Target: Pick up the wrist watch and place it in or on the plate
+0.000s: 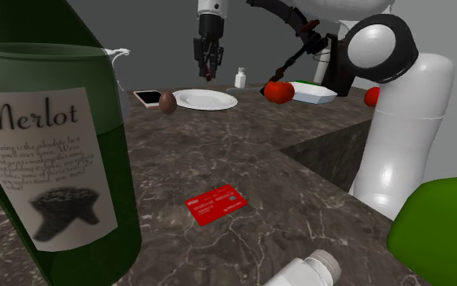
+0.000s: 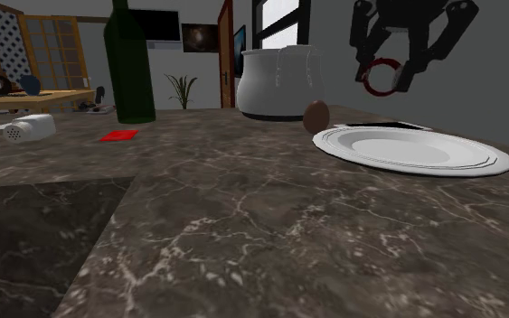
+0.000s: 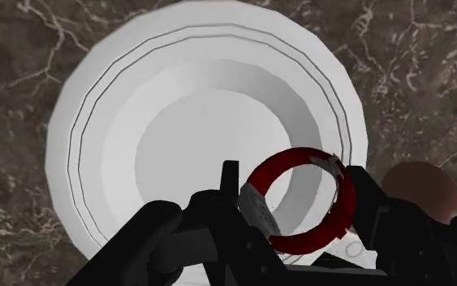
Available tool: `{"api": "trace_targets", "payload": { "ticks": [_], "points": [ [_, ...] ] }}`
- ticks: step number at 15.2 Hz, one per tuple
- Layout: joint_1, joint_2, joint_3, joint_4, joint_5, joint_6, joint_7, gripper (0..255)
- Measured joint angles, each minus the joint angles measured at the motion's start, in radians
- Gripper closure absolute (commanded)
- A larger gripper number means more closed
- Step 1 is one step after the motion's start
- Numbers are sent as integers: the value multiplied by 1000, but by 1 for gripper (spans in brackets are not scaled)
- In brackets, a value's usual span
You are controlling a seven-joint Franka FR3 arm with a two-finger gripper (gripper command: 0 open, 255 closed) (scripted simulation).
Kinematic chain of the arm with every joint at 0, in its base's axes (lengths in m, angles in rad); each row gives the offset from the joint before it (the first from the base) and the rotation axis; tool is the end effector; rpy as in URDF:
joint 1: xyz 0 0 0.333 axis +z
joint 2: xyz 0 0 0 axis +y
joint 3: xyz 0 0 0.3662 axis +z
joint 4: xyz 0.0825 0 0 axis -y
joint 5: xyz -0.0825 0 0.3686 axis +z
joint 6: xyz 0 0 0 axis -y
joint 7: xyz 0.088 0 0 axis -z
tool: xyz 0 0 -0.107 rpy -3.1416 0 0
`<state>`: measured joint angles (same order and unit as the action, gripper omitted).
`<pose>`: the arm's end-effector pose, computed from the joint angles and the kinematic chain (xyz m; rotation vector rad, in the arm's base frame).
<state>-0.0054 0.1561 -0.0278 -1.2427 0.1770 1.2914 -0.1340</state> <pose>0.5636 0.0055 0.7124 -2.9545 -0.2081 0.1378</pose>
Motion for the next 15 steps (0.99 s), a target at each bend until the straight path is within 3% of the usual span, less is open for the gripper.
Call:
{"api": "trace_targets", "payload": {
  "ticks": [2, 3, 15],
  "points": [
    [-20, 98, -11, 147, 5, -52, -20, 255],
    [-25, 109, -13, 151, 4, -49, -29, 255],
    [-19, 40, -15, -112, -6, 144, -62, 255]
  ]
}}
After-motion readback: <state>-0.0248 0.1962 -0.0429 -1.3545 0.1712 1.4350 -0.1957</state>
